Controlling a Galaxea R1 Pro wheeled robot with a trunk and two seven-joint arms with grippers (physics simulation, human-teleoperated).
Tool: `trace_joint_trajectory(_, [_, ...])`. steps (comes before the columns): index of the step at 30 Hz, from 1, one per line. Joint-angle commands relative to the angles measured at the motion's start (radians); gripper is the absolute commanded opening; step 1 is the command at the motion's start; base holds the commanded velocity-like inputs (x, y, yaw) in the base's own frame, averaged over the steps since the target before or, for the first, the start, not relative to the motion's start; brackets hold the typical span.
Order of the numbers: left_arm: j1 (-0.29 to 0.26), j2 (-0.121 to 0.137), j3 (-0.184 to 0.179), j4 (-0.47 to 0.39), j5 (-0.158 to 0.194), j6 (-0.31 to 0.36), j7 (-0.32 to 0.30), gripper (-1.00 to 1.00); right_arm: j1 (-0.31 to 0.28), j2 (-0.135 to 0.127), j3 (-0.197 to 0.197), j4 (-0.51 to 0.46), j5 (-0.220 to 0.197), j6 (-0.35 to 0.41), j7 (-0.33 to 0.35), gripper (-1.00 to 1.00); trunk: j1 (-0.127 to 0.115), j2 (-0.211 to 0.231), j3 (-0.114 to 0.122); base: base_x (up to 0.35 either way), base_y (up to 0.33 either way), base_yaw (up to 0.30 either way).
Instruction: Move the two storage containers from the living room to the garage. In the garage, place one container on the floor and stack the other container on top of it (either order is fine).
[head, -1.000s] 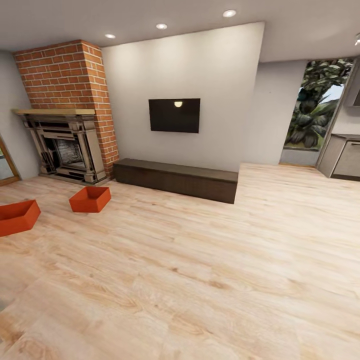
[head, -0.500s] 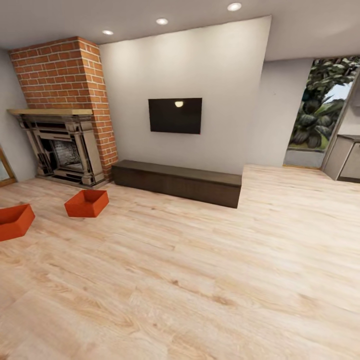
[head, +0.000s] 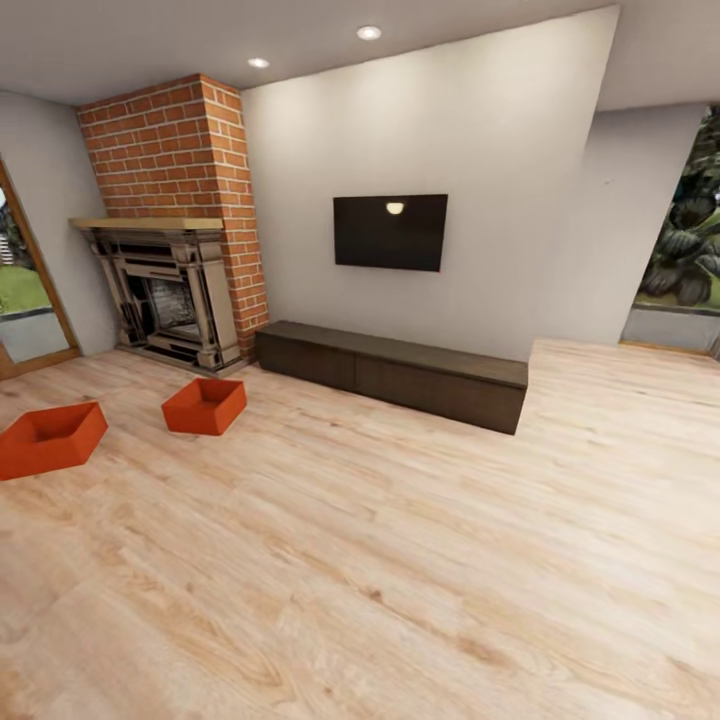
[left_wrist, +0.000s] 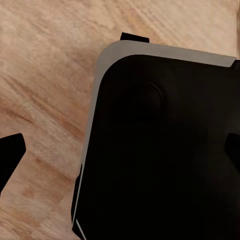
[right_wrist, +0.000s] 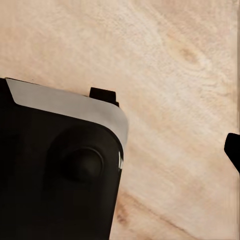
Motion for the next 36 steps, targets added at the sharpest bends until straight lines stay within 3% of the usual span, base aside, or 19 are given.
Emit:
trace_joint_trajectory(1, [0.000, 0.000, 0.002, 0.000, 0.004, -0.002, 0.001, 1.00, -0.001, 0.000, 0.008, 0.002, -0.008, -0.005, 0.000, 1.00, 0.001, 0.000, -0.001, 0.323, 0.000, 0.030])
trace_joint_trajectory(17, [0.000, 0.000, 0.002, 0.000, 0.004, -0.002, 0.001, 1.00, -0.001, 0.002, 0.008, 0.002, -0.008, -0.005, 0.000, 1.00, 0.001, 0.000, -0.001, 0.323, 0.000, 0.008])
trace_joint_trajectory(27, [0.000, 0.000, 0.001, 0.000, 0.004, -0.002, 0.001, 1.00, -0.001, 0.002, 0.008, 0.002, -0.008, -0.005, 0.000, 1.00, 0.001, 0.000, -0.001, 0.323, 0.000, 0.230])
trace_joint_trajectory(36, [0.000, 0.000, 0.002, 0.000, 0.004, -0.002, 0.001, 1.00, -0.001, 0.000, 0.008, 0.002, -0.008, -0.005, 0.000, 1.00, 0.001, 0.000, -0.001, 0.323, 0.000, 0.043])
